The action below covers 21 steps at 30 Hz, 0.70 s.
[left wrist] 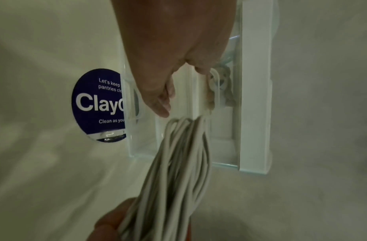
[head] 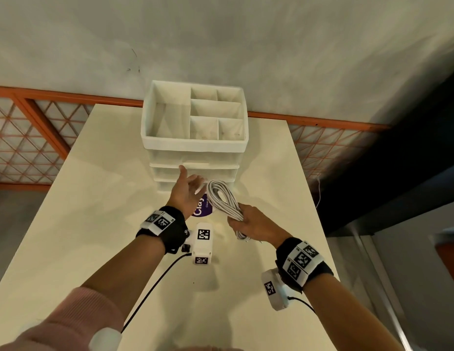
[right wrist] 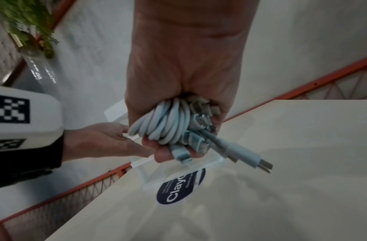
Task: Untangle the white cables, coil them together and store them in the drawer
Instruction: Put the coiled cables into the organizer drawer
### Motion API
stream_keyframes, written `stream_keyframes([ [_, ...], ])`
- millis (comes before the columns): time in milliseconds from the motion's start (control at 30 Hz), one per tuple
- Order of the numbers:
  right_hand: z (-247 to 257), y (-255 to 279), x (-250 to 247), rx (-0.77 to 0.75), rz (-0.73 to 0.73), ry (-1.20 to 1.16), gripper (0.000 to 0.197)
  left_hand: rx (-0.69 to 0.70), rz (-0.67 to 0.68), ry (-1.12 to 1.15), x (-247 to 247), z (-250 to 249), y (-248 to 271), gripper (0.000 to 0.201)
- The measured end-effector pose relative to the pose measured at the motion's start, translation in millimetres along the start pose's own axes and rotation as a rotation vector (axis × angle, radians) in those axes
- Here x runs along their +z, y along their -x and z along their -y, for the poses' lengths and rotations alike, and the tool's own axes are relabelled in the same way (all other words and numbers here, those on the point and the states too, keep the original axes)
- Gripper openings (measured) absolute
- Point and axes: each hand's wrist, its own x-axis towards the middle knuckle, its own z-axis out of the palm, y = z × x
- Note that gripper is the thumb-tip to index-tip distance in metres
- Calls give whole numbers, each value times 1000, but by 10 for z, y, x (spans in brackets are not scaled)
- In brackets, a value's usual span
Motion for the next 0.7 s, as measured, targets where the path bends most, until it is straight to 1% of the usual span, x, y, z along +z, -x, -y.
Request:
stream_keyframes([
  [67, -56, 5, -29, 3, -9, -28, 14, 41, -41, 40, -23, -10, -58, 48],
  [100, -74, 9, -42, 8, -10, -44, 14, 48, -41, 40, -32, -9, -80, 51],
  [133, -90, 13, -53, 7, -7, -57, 12, 48, -34, 24, -42, -2, -91, 52],
  [233, -124, 13, -108, -19, 17, -73, 7, 42, -29, -58, -76, 34, -62, 45],
  [400, 21, 68, -318, -99, 113, -57, 13, 73, -83, -155, -175, 188, 101, 47],
  [500, 282, 17, -445, -150, 160, 16, 14, 72, -95, -172, -258, 271, 228, 45],
  [633, 659, -247, -470, -252, 208, 176, 8, 71, -90, -146, -356, 370, 384, 45],
  [667, 731, -342, -452, -269, 213, 229, 9, 70, -95, -142, -373, 387, 407, 45],
  [700, 797, -435, -423, -274, 219, 297, 15, 67, -98, -137, -389, 396, 431, 45],
])
